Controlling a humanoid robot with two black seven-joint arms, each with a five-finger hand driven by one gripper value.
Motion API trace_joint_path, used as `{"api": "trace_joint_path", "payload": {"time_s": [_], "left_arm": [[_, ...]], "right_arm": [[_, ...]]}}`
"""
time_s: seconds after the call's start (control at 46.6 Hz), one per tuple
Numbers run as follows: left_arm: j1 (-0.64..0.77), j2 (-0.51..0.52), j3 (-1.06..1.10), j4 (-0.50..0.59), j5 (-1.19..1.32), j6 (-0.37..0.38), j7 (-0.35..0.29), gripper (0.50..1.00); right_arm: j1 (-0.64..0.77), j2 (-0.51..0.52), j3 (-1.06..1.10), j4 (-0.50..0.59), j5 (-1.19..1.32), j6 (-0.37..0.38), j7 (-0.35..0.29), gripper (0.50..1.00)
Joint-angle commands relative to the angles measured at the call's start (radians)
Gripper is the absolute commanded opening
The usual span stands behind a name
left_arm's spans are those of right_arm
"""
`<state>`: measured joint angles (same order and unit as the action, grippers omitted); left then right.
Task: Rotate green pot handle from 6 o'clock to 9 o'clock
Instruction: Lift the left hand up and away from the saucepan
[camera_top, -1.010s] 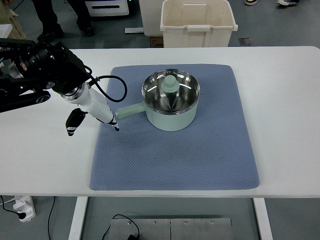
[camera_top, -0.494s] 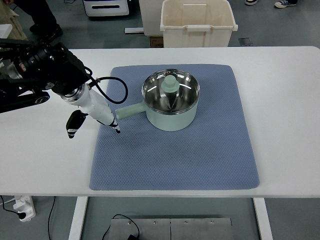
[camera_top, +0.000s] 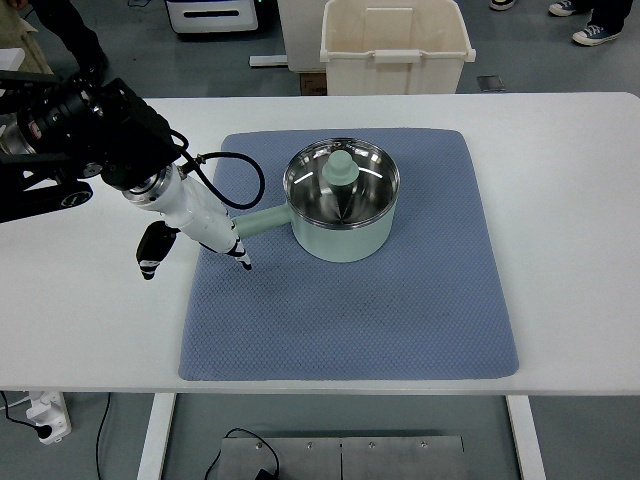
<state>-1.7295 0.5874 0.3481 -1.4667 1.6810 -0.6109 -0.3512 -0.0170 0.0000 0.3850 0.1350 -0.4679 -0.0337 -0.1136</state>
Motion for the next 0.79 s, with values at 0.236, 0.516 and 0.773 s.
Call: {"api": "trace_joint_path", "payload": {"time_s": [0.236,0.516,0.773], "left_arm": [[-0.004,-0.001,-0.106,-0.061,-0.096,0.0,-0.002,1.0],[-0.002,0.003,-0.238,-0.04,-0.322,0.0,0.034,1.0],[0.013,0.031,-0.301,0.046,-0.633,0.0,0.077,1.0]], "right_arm": [[0.0,0.0,0.0,0.0,0.0,0.0,0.0,1.0],[0.0,0.0,0.0,0.0,0.0,0.0,0.0,1.0],[0.0,0.0,0.0,0.0,0.0,0.0,0.0,1.0]]}}
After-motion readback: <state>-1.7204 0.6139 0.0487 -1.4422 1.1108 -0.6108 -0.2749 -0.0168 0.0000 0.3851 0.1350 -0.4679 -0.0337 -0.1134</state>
